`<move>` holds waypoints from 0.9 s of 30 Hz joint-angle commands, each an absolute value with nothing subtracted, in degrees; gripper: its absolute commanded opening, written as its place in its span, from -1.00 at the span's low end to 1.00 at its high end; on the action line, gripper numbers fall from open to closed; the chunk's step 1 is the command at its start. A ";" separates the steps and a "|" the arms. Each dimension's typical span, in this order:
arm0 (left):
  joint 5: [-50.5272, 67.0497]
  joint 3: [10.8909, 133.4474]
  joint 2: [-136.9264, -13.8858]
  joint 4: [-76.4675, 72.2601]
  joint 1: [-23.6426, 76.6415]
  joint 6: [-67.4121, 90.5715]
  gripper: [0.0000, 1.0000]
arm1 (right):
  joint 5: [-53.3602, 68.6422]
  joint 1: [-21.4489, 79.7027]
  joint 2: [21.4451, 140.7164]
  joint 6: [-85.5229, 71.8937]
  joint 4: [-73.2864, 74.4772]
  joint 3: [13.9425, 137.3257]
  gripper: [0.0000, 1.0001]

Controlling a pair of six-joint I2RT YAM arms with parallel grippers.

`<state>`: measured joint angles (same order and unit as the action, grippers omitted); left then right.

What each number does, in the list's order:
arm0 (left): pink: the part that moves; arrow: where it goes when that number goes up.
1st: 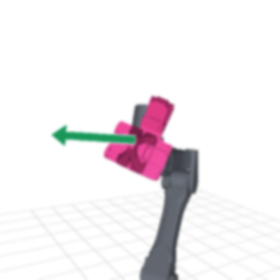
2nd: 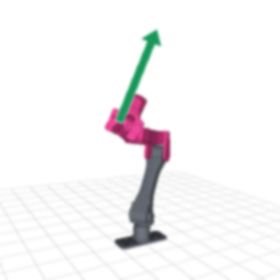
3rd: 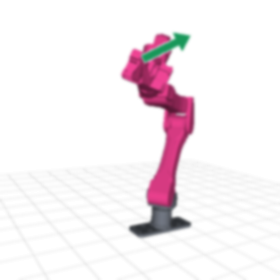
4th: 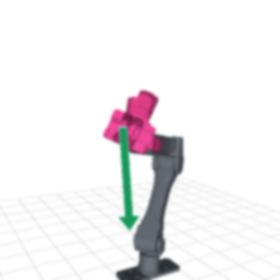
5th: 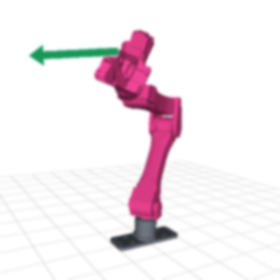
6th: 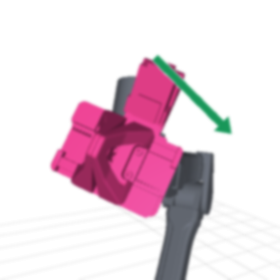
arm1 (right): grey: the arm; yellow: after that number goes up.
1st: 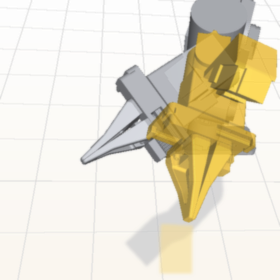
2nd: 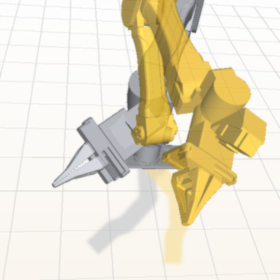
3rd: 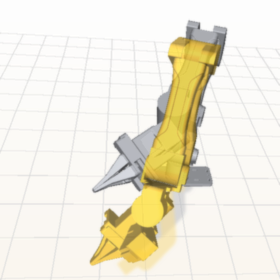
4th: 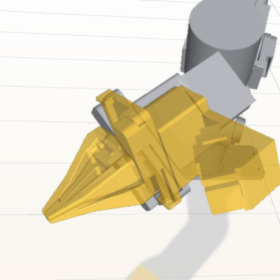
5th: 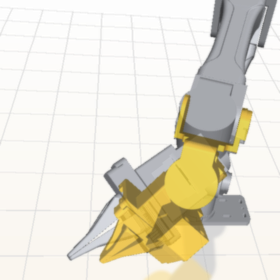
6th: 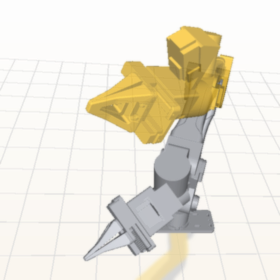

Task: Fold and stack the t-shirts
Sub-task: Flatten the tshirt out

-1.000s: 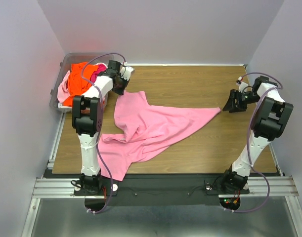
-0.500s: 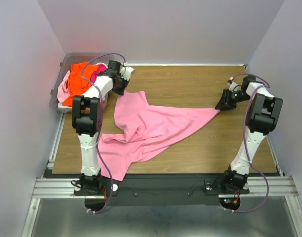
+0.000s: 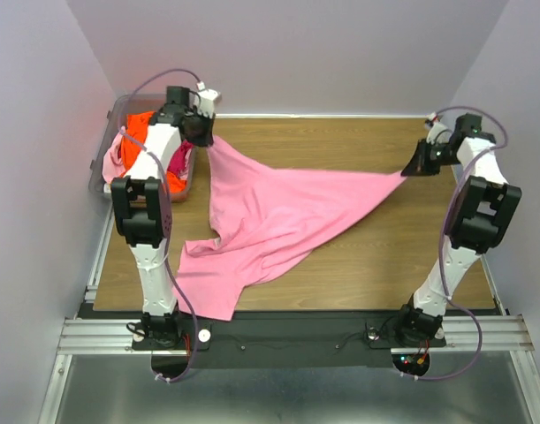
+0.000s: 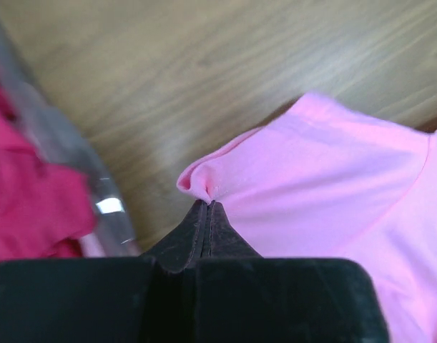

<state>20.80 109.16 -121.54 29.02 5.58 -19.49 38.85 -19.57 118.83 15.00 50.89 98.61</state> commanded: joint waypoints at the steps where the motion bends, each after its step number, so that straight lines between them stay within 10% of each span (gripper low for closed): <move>1: 28.82 115.13 -109.17 25.41 3.96 -18.01 -1.00 | 40.95 -20.65 109.44 18.28 48.60 105.46 -0.99; 27: 32.26 106.89 -78.15 4.41 0.44 -9.84 -1.00 | 24.98 -20.83 84.06 16.52 34.55 115.68 -0.99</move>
<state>34.00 108.03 -89.12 12.29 0.75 -10.15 31.20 -20.27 93.43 15.16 41.82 117.03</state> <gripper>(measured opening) 0.018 0.020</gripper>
